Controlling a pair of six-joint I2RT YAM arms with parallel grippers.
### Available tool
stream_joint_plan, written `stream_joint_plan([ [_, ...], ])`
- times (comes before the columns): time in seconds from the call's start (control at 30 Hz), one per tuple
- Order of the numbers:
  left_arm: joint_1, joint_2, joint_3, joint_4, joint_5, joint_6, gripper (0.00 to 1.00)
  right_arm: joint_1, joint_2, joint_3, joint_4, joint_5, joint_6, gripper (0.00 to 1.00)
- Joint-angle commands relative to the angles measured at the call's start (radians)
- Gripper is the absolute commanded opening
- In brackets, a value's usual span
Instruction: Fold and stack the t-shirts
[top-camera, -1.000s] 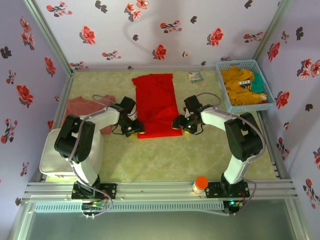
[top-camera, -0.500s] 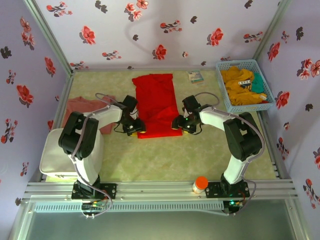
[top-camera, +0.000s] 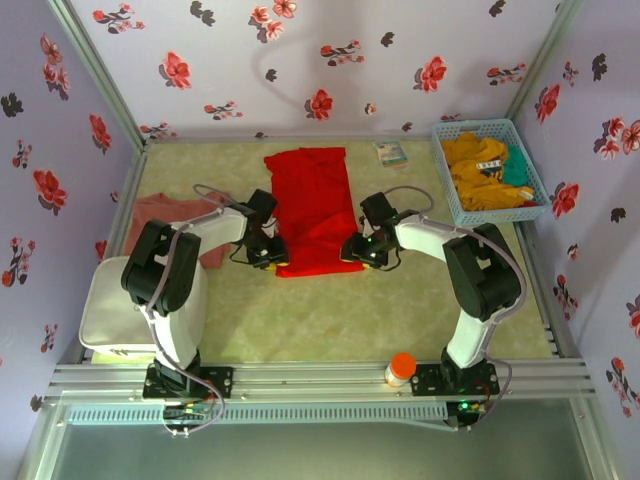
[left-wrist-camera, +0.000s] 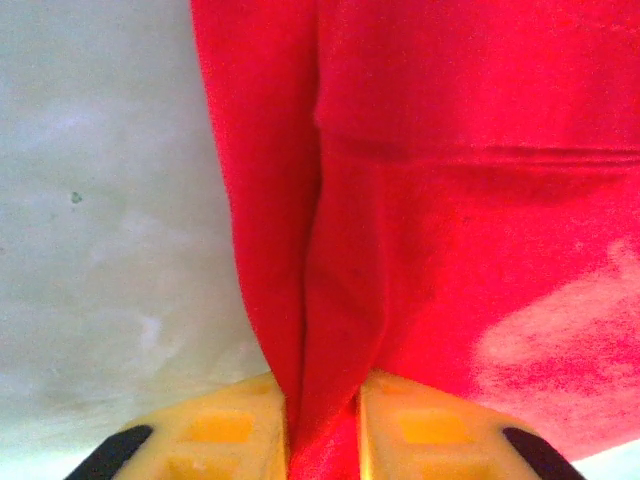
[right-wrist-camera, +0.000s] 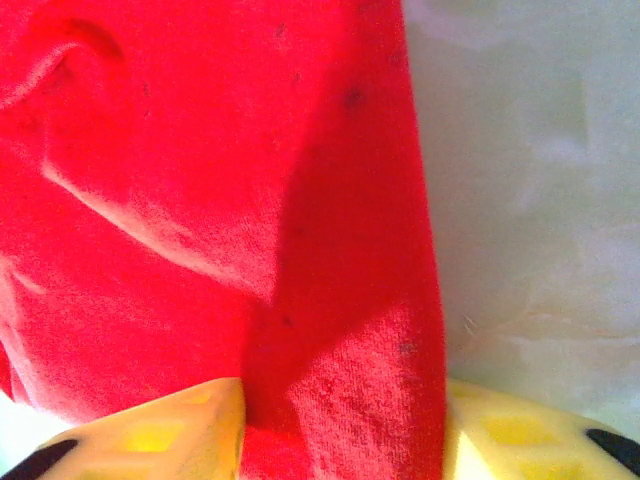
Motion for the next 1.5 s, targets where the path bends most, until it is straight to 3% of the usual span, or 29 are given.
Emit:
stream_joint_plan([
  [0.0, -0.011, 0.032, 0.007, 0.047, 0.015, 0.016, 0.17, 0.006, 0.017, 0.006, -0.006, 0.002, 0.002, 0.42],
  [0.2, -0.011, -0.002, -0.014, 0.051, 0.012, 0.016, 0.00, 0.009, -0.001, -0.015, -0.003, 0.009, 0.029, 0.17],
  [0.33, -0.012, -0.061, -0.055, 0.061, -0.002, 0.003, 0.00, 0.024, -0.039, -0.038, -0.024, 0.029, 0.049, 0.00],
  [0.53, -0.041, -0.142, -0.167, 0.091, 0.002, -0.037, 0.00, 0.079, -0.133, -0.129, -0.032, 0.067, 0.106, 0.00],
  [0.77, -0.136, -0.293, -0.281, 0.095, 0.011, -0.118, 0.00, 0.166, -0.297, -0.237, -0.104, 0.147, 0.178, 0.00],
  [1.0, -0.150, -0.406, -0.200, -0.105, -0.016, -0.114, 0.00, 0.175, -0.464, -0.183, -0.268, 0.199, 0.207, 0.00],
  [1.27, -0.139, -0.438, -0.077, -0.213, -0.027, -0.097, 0.00, 0.173, -0.479, -0.039, -0.369, 0.238, 0.189, 0.00],
  [1.47, -0.127, -0.449, -0.129, -0.198, -0.026, -0.119, 0.00, 0.173, -0.452, -0.070, -0.340, 0.216, 0.198, 0.00],
])
